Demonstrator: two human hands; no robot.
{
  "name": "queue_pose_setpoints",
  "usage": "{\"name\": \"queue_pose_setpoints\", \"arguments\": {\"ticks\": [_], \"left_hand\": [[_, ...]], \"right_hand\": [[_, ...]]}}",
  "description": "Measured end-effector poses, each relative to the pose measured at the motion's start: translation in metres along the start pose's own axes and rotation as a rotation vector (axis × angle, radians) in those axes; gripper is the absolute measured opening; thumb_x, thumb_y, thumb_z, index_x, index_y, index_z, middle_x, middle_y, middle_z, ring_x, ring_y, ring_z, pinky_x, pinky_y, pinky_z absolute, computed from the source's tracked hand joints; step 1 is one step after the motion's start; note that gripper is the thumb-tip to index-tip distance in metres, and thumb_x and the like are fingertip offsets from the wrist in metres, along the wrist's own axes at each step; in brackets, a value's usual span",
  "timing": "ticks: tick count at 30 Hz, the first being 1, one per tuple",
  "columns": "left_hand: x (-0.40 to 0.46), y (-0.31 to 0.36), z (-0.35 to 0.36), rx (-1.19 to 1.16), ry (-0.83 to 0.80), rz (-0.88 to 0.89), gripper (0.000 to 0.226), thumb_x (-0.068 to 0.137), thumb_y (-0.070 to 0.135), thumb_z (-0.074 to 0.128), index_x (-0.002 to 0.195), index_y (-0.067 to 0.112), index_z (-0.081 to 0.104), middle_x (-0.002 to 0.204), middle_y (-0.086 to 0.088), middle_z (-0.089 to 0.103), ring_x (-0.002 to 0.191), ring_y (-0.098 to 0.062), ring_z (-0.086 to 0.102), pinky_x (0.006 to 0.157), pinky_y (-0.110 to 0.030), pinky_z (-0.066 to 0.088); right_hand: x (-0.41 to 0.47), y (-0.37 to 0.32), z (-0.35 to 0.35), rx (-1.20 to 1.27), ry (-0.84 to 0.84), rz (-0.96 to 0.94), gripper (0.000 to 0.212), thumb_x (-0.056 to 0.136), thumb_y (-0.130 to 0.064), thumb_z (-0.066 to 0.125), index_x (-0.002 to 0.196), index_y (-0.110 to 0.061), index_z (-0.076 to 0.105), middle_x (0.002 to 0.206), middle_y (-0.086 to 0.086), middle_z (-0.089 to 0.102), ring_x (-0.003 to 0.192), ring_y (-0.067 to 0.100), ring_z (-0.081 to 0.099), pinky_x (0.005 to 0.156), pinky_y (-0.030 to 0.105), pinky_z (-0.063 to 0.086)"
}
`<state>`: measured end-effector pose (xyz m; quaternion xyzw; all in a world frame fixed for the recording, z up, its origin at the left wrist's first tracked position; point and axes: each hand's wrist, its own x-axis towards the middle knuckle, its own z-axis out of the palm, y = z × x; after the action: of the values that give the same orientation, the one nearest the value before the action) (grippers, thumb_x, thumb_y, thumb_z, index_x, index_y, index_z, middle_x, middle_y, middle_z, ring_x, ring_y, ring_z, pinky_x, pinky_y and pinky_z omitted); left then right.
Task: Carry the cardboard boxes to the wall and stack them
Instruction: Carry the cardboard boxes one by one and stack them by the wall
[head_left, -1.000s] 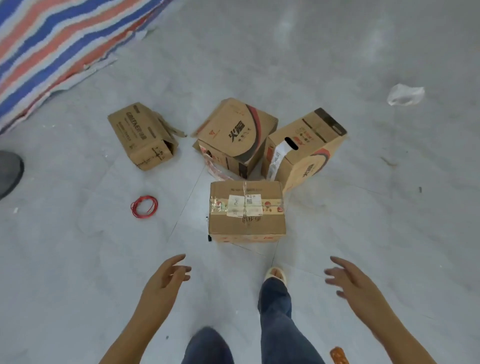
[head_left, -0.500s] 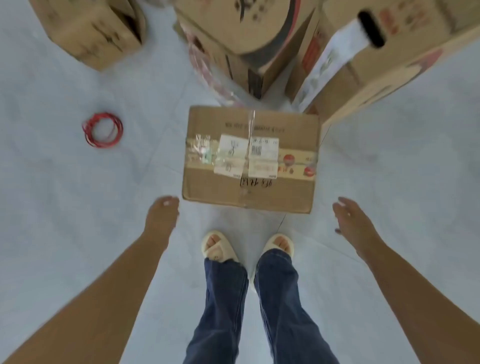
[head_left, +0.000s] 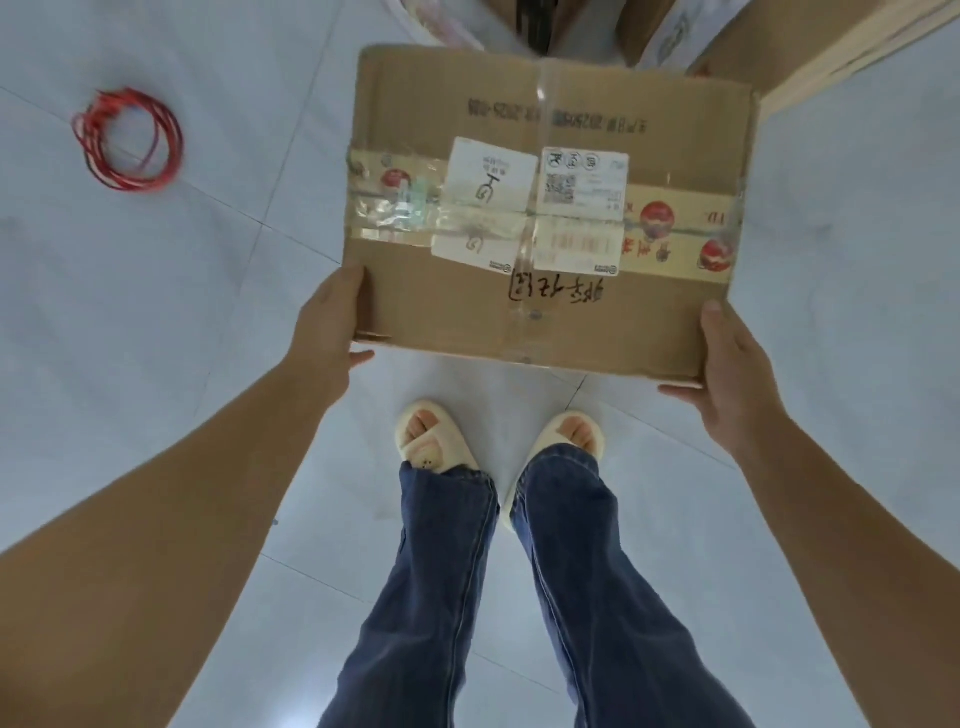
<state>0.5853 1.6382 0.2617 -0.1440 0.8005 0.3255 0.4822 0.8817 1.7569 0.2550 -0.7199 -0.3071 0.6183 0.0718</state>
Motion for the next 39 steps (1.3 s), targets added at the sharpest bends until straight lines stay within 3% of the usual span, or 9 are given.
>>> {"name": "queue_pose_setpoints", "arguments": {"ticks": [3,8,14,18,23,27,32,36,39], "left_hand": [[-0.040,0.018,0.003,-0.030,-0.043,0.022,0.021,0.095,0.041,0.048,0.114,0.033,0.051,0.116,0.007,0.054,0.108,-0.018,0.050,0.094,-0.046,0.042],[-0.116,0.047,-0.015,-0.128,-0.092,0.080,0.014,0.097,0.035,0.046,0.091,0.038,0.058,0.087,0.014,0.056,0.078,-0.007,0.051,0.083,-0.041,0.040],[-0.208,0.083,-0.077,-0.191,-0.123,0.215,0.030,0.099,0.030,0.044,0.128,0.033,0.052,0.106,0.022,0.057,0.096,0.001,0.052,0.093,-0.049,0.045],[-0.262,0.115,-0.119,-0.250,-0.089,0.348,0.033,0.100,0.027,0.044,0.131,0.032,0.050,0.112,0.023,0.057,0.099,0.001,0.053,0.087,-0.045,0.047],[-0.339,0.127,-0.165,-0.340,-0.002,0.448,0.036,0.099,0.029,0.044,0.136,0.030,0.048,0.121,0.016,0.055,0.111,-0.007,0.052,0.091,-0.049,0.048],[-0.406,0.103,-0.195,-0.437,0.104,0.488,0.036,0.099,0.030,0.044,0.135,0.029,0.049,0.122,0.014,0.055,0.114,-0.011,0.050,0.092,-0.051,0.049],[-0.479,0.043,-0.222,-0.583,0.288,0.467,0.034,0.099,0.033,0.045,0.132,0.027,0.052,0.120,0.011,0.055,0.113,-0.016,0.051,0.092,-0.055,0.049],[-0.522,-0.017,-0.241,-0.723,0.446,0.403,0.034,0.099,0.033,0.045,0.132,0.027,0.050,0.118,0.009,0.053,0.110,-0.018,0.048,0.090,-0.055,0.049],[-0.551,-0.068,-0.257,-0.836,0.548,0.347,0.029,0.099,0.032,0.045,0.127,0.028,0.052,0.111,0.012,0.054,0.107,-0.018,0.047,0.086,-0.052,0.050]], "right_hand": [[-0.033,-0.034,-0.023,0.048,0.057,-0.017,0.034,0.101,-0.036,0.039,0.133,-0.034,0.049,0.119,-0.011,0.060,0.108,0.018,0.058,0.090,0.055,0.051],[-0.106,-0.088,-0.051,0.046,0.048,-0.058,0.028,0.100,-0.033,0.043,0.124,-0.038,0.055,0.114,-0.012,0.063,0.108,0.022,0.060,0.085,0.060,0.052],[-0.203,-0.146,-0.054,0.050,0.013,-0.216,0.033,0.101,-0.030,0.041,0.131,-0.040,0.051,0.105,-0.025,0.064,0.099,0.007,0.061,0.082,0.051,0.053],[-0.257,-0.191,-0.050,0.042,-0.063,-0.333,0.031,0.102,-0.028,0.040,0.124,-0.045,0.051,0.090,-0.034,0.066,0.083,-0.009,0.065,0.075,0.042,0.054],[-0.324,-0.238,-0.046,0.054,-0.176,-0.435,0.037,0.102,-0.027,0.040,0.132,-0.048,0.046,0.104,-0.030,0.061,0.098,0.000,0.058,0.078,0.043,0.054],[-0.373,-0.261,-0.050,-0.015,-0.282,-0.511,0.040,0.101,-0.026,0.042,0.137,-0.044,0.042,0.102,-0.030,0.055,0.092,-0.001,0.055,0.081,0.045,0.052],[-0.418,-0.268,-0.052,-0.173,-0.473,-0.555,0.044,0.098,-0.030,0.048,0.141,-0.036,0.043,0.119,-0.019,0.057,0.102,0.005,0.055,0.085,0.054,0.053],[-0.448,-0.255,-0.031,-0.332,-0.582,-0.578,0.045,0.096,-0.034,0.052,0.140,-0.039,0.043,0.118,-0.021,0.053,0.117,0.018,0.050,0.074,0.055,0.057],[-0.475,-0.236,-0.006,-0.478,-0.681,-0.580,0.039,0.095,-0.037,0.053,0.134,-0.041,0.050,0.126,-0.011,0.055,0.117,0.023,0.051,0.075,0.053,0.057]]}}
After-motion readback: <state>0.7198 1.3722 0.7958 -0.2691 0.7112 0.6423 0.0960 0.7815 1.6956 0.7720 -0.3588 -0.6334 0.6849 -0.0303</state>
